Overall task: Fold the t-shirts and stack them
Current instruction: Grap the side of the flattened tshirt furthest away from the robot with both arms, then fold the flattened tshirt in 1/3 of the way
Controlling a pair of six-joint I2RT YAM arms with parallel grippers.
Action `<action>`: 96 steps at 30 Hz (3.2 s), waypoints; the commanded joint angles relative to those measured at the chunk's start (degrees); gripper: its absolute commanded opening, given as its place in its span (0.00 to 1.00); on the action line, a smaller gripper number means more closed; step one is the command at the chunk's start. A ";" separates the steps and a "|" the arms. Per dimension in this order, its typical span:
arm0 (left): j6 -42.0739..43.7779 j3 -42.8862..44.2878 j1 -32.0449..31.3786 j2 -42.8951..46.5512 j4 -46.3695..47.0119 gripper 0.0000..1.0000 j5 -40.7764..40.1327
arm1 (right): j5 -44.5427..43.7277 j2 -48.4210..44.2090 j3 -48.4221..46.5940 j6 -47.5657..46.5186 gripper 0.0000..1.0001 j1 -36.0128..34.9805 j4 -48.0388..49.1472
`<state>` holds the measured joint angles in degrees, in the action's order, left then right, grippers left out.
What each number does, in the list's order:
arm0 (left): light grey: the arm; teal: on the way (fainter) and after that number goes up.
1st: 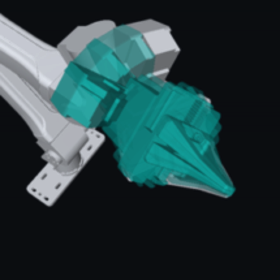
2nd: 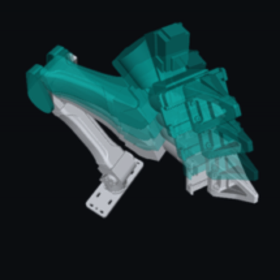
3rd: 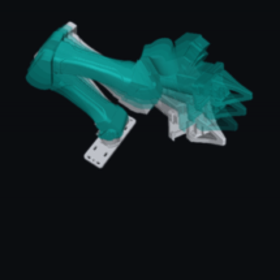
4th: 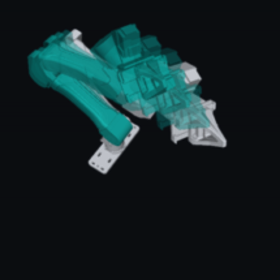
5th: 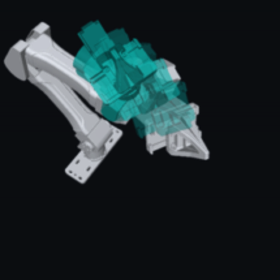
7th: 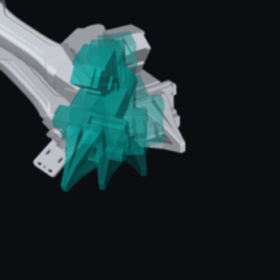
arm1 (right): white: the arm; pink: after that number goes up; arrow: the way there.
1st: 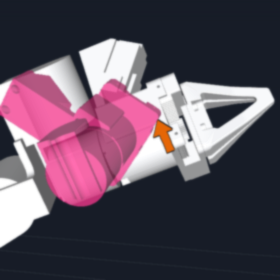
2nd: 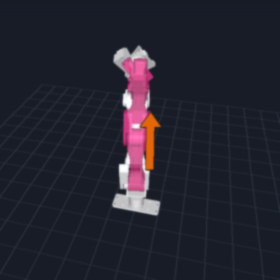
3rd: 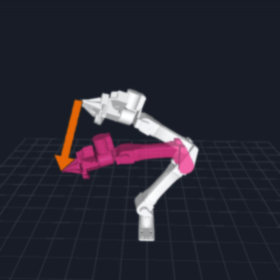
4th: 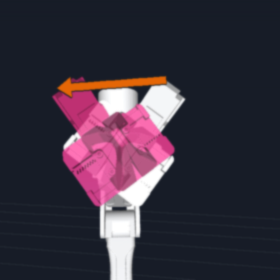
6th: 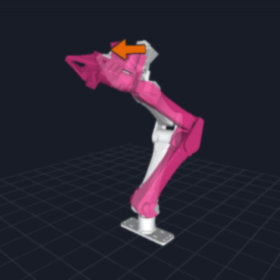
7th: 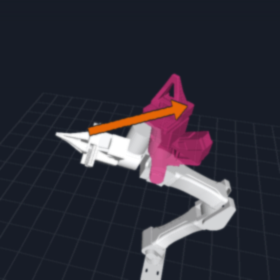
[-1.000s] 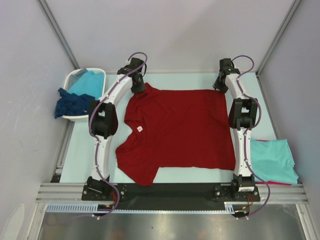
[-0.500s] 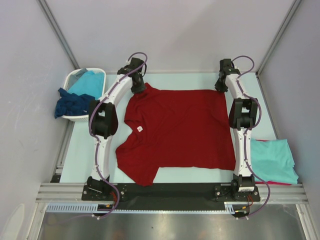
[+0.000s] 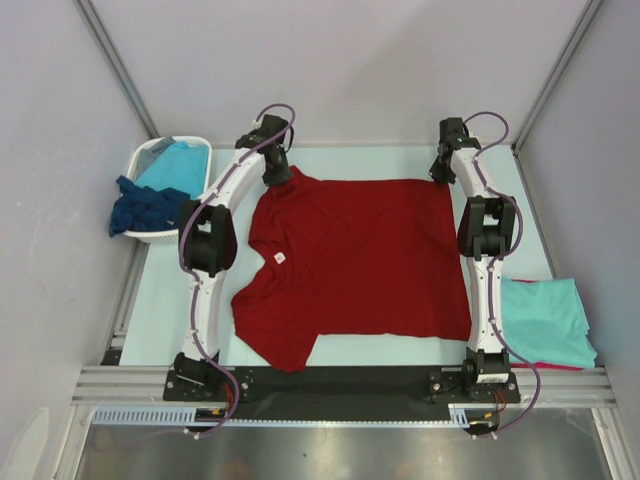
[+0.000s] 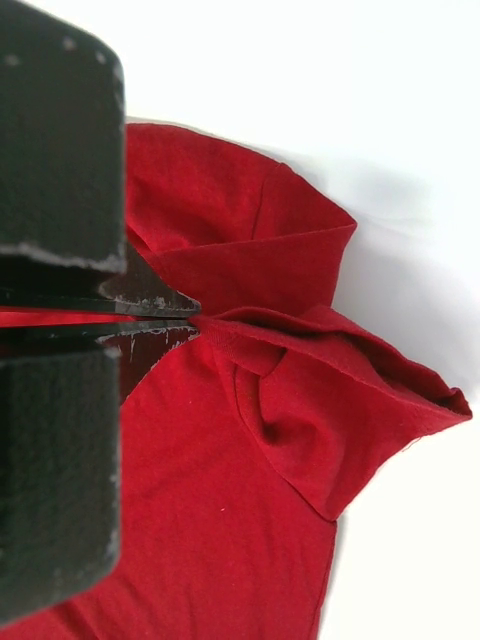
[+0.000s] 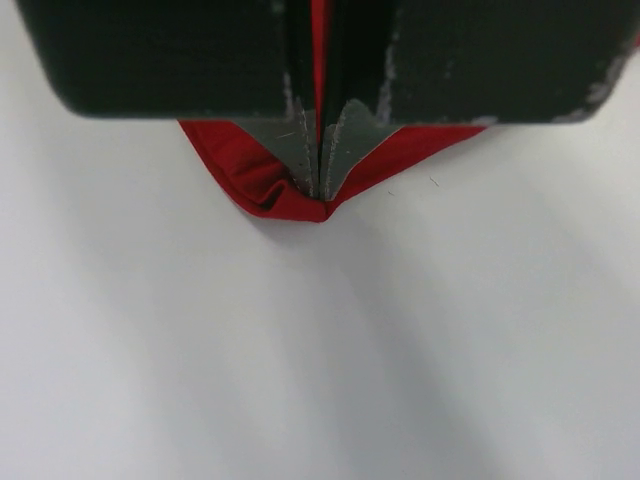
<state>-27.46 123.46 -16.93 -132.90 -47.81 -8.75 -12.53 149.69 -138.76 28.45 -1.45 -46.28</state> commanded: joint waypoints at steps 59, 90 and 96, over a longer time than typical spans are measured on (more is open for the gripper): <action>-0.40 -29.76 -0.30 32.44 5.80 0.00 -5.66 | -7.59 -47.99 44.53 -0.23 0.00 -6.55 5.06; -1.19 -52.79 -1.62 43.25 9.49 0.00 -6.01 | -9.53 -53.36 62.12 3.01 0.00 -7.95 4.53; -1.54 -55.69 -1.62 43.61 10.10 0.00 -5.84 | -9.26 -52.57 64.31 4.33 0.00 -8.92 4.62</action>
<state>-28.03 69.36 -18.15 -92.07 -39.35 -13.61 -20.34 97.91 -75.57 30.81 -9.58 -42.06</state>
